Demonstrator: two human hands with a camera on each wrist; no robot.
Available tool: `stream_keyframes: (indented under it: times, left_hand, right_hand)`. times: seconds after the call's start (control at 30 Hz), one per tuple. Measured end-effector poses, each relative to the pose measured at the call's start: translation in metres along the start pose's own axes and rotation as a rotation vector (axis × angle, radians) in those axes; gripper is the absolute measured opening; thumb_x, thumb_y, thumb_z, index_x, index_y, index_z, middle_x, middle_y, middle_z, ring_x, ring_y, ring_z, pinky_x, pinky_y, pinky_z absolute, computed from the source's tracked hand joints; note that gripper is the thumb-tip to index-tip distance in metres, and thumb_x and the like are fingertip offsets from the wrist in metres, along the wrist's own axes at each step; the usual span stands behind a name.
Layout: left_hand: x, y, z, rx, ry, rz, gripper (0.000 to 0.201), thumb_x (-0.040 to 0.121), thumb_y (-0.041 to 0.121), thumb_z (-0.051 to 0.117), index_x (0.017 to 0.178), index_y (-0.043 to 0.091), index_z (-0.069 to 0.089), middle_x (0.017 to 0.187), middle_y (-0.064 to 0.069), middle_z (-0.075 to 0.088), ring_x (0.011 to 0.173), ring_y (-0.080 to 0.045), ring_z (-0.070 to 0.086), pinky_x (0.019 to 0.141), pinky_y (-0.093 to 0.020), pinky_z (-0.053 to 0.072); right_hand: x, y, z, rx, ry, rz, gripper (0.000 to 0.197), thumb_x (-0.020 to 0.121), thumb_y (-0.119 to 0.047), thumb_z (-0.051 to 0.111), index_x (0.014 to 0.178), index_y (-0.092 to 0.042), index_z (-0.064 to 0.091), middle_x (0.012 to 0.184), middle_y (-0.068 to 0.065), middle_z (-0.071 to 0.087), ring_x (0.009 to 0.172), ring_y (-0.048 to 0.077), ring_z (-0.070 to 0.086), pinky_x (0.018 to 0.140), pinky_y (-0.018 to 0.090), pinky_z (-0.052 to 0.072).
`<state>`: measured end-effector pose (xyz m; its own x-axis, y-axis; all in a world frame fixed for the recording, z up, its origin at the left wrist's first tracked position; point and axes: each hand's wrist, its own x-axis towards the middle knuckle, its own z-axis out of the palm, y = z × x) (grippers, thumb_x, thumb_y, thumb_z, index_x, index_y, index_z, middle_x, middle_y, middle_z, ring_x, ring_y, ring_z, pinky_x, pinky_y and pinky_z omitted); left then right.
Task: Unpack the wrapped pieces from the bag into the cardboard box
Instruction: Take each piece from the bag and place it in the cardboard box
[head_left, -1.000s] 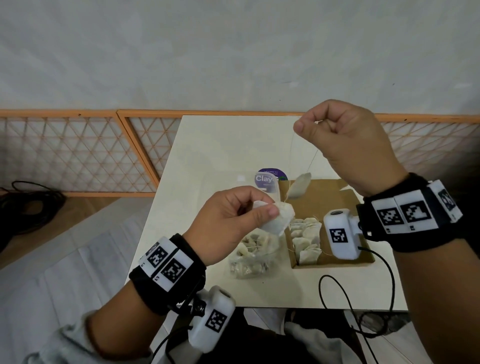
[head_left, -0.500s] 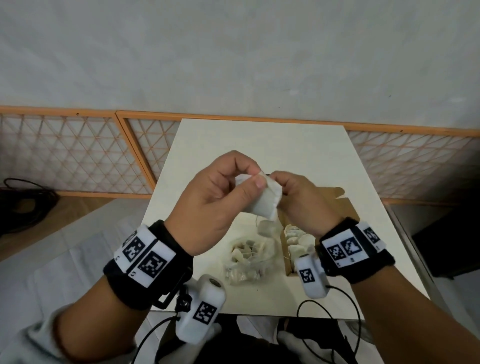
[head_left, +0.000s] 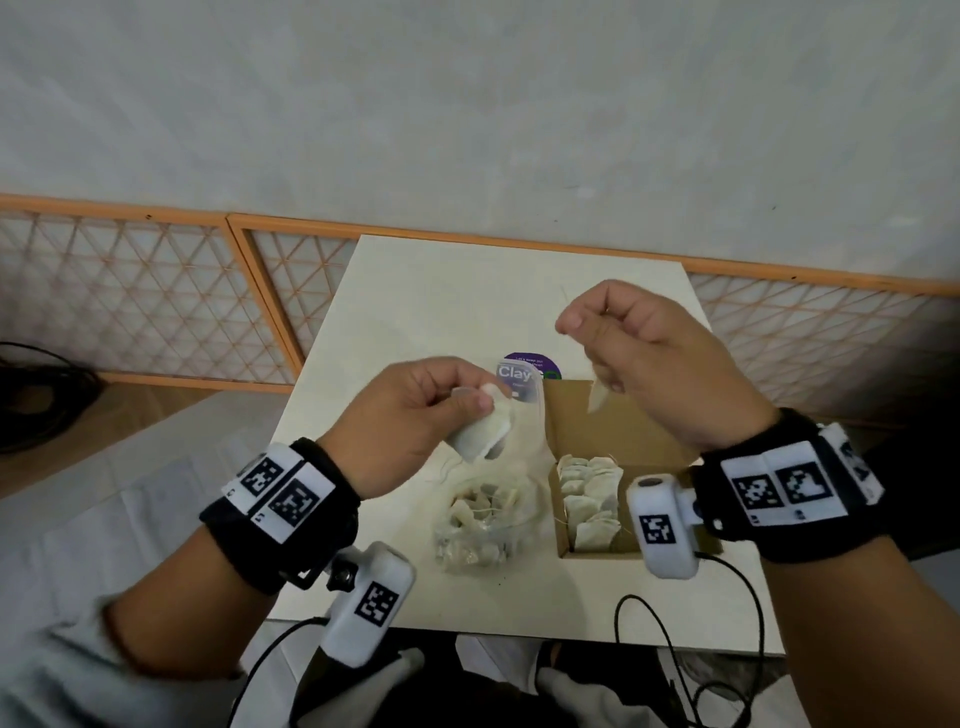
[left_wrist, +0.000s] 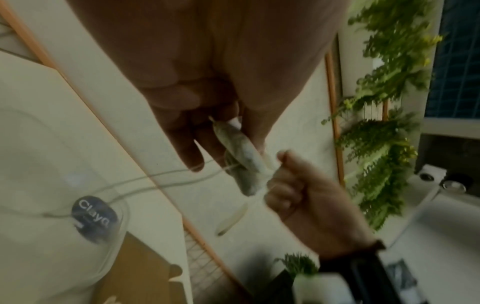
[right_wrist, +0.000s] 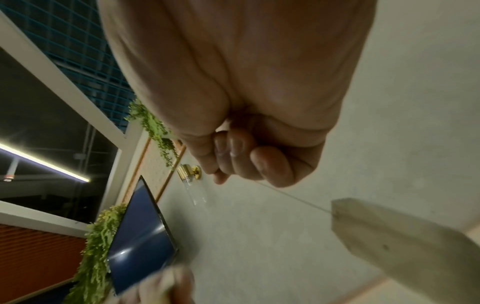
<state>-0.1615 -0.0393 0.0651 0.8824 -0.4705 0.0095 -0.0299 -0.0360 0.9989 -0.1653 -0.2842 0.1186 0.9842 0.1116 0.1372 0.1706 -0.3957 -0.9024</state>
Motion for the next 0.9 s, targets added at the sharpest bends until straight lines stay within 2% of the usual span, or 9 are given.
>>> stream_keyframes:
  times: [0.1,0.2,0.27,0.33,0.43,0.53,0.67,0.77,0.9]
  left_hand:
    - [0.002,-0.006,0.012,0.085,-0.079,-0.017,0.014,0.099,0.012,0.063,0.106,0.003,0.071,0.108,-0.015,0.074,0.092,-0.019,0.072,0.081,-0.029,0.056]
    - [0.005,-0.003,0.021,0.207,-0.114,0.046,0.011,0.100,0.015,0.066,0.100,0.016,0.076,0.140,0.008,0.061,0.133,-0.002,0.055,0.108,-0.037,0.048]
    - [0.006,0.003,0.025,0.153,-0.149,0.046,0.010,0.096,0.017,0.067,0.098,0.015,0.076,0.150,0.014,0.053,0.142,0.002,0.045,0.117,-0.045,0.040]
    - [0.005,0.009,0.027,0.062,-0.181,0.047,0.010,0.089,0.015,0.066,0.091,0.011,0.075,0.149,0.011,0.057,0.145,0.002,0.042,0.118,-0.044,0.037]
    - [0.002,0.016,0.033,-0.035,-0.224,0.049,0.009,0.084,0.014,0.066,0.087,0.006,0.069,0.144,0.002,0.063,0.140,-0.005,0.051,0.108,-0.041,0.045]
    - [0.000,0.017,0.040,-0.061,-0.236,0.087,0.011,0.084,0.015,0.067,0.087,0.005,0.070,0.133,-0.005,0.069,0.133,-0.013,0.058,0.098,-0.044,0.047]
    - [-0.002,0.021,0.047,-0.108,-0.243,0.139,0.008,0.092,-0.002,0.060,0.093,-0.008,0.065,0.119,-0.008,0.075,0.135,-0.014,0.058,0.104,-0.051,0.051]
    - [-0.005,0.024,0.048,-0.150,-0.223,0.115,0.009,0.093,0.002,0.060,0.094,-0.005,0.066,0.101,-0.007,0.075,0.093,-0.015,0.074,0.080,-0.032,0.057]
    - [-0.006,0.021,0.046,-0.114,-0.169,0.122,0.017,0.090,0.017,0.069,0.095,0.000,0.072,0.091,-0.015,0.074,0.078,-0.031,0.069,0.078,-0.044,0.053]
  right_hand:
    - [-0.002,-0.022,-0.012,0.035,0.034,-0.040,0.015,0.105,-0.027,0.062,0.095,-0.019,0.070,0.060,-0.006,0.045,0.057,0.018,0.037,0.059,0.034,0.032]
    - [-0.004,-0.038,-0.020,0.124,0.030,-0.060,0.017,0.106,-0.021,0.060,0.095,-0.011,0.069,0.062,0.002,0.040,0.058,0.021,0.030,0.057,0.039,0.024]
    - [-0.006,-0.047,-0.021,0.193,-0.015,-0.068,0.017,0.106,-0.018,0.058,0.095,-0.010,0.068,0.061,0.002,0.037,0.056,0.019,0.027,0.056,0.039,0.023]
    - [-0.008,-0.053,-0.020,0.261,-0.073,-0.077,0.017,0.106,-0.018,0.057,0.096,-0.010,0.067,0.059,-0.001,0.035,0.053,0.018,0.026,0.054,0.033,0.034]
    - [-0.011,-0.062,-0.016,0.367,-0.131,-0.067,0.015,0.102,-0.022,0.058,0.095,-0.011,0.067,0.058,-0.003,0.033,0.053,0.020,0.024,0.060,0.036,0.051]
    - [-0.014,-0.067,-0.012,0.422,-0.138,-0.050,0.016,0.098,-0.024,0.060,0.096,-0.009,0.066,0.057,-0.003,0.032,0.052,0.018,0.025,0.066,0.039,0.058]
    - [-0.018,-0.072,-0.011,0.430,-0.128,-0.047,0.016,0.098,-0.023,0.061,0.096,-0.009,0.066,0.059,0.000,0.031,0.053,0.018,0.027,0.073,0.043,0.060]
    - [-0.019,-0.074,-0.012,0.432,-0.107,-0.066,0.015,0.098,-0.022,0.060,0.095,-0.009,0.067,0.058,0.000,0.031,0.052,0.018,0.027,0.073,0.042,0.060]
    - [-0.018,-0.073,-0.013,0.429,-0.066,-0.072,0.015,0.104,-0.015,0.056,0.095,-0.008,0.066,0.058,-0.001,0.032,0.052,0.018,0.029,0.073,0.042,0.060]
